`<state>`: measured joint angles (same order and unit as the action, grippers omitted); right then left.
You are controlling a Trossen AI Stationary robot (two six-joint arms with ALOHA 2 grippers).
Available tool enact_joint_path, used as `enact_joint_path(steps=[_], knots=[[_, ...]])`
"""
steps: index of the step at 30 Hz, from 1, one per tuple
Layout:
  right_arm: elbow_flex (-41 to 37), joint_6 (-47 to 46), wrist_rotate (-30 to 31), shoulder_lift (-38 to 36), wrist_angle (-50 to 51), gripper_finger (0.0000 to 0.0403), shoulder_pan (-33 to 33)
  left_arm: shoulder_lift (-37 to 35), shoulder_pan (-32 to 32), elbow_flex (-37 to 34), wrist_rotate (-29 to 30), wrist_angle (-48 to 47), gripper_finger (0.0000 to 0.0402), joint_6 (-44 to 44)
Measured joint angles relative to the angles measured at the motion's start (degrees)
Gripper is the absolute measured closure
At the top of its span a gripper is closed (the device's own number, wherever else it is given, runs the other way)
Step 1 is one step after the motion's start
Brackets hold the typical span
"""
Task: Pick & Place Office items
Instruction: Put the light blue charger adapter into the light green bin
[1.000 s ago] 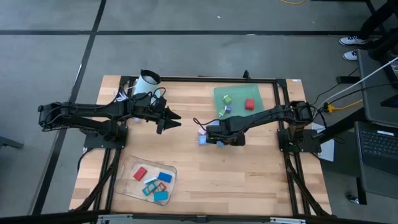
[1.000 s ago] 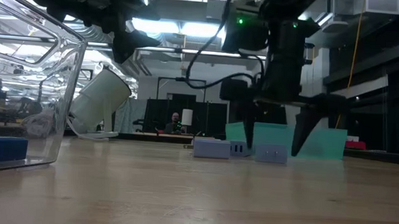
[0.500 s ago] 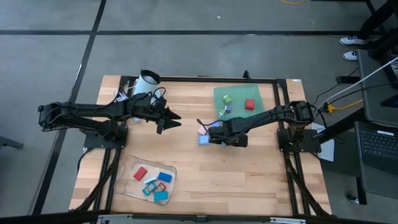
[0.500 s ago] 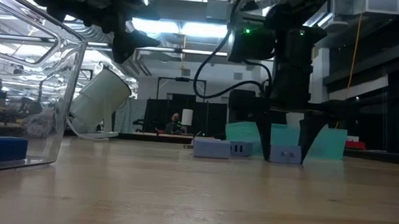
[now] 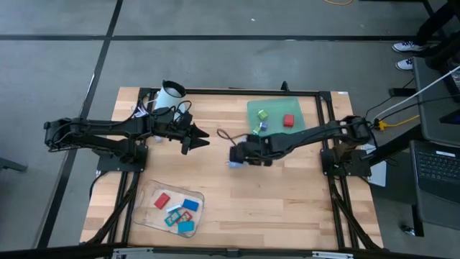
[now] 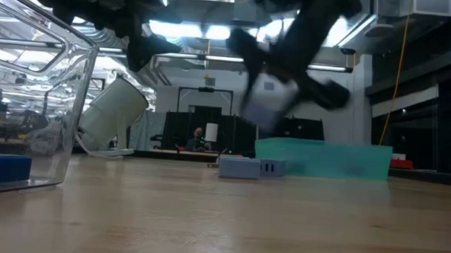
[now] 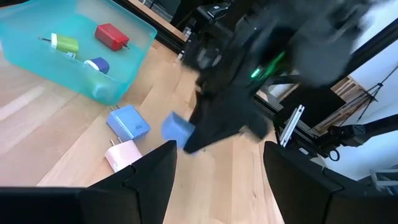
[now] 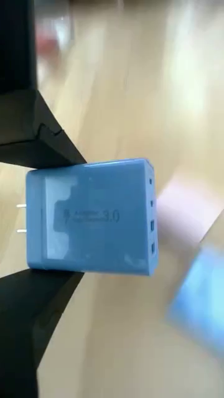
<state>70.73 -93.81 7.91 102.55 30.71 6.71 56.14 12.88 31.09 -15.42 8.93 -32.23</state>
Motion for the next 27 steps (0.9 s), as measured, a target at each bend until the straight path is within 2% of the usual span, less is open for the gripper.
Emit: enact_joint_path(steps=[6,9,12,20,27], knots=[[4.25,9.74,12.82,-5.31,-2.57,0.0194,-0.44,0.0,-0.02,0.0,0.24,0.06,0.0167,0.0],[3.96,11.12,19.0,-7.62,-1.38,0.0194,-1.99,0.0,-0.02,0.0,0.26,0.07,0.0167,0.0],[3.44,13.82,22.36,-9.27,1.81,0.0194,-4.76,-0.01,-0.02,0.0,0.26,0.08,0.0167,0.0],[3.31,21.14,19.68,-9.89,14.43,0.0194,-16.4,-0.01,-0.02,0.0,0.29,0.07,0.0167,0.0],[3.31,31.4,16.08,-8.84,15.09,0.0194,-27.61,0.0,-0.01,0.0,1.03,0.04,0.0167,0.02]])
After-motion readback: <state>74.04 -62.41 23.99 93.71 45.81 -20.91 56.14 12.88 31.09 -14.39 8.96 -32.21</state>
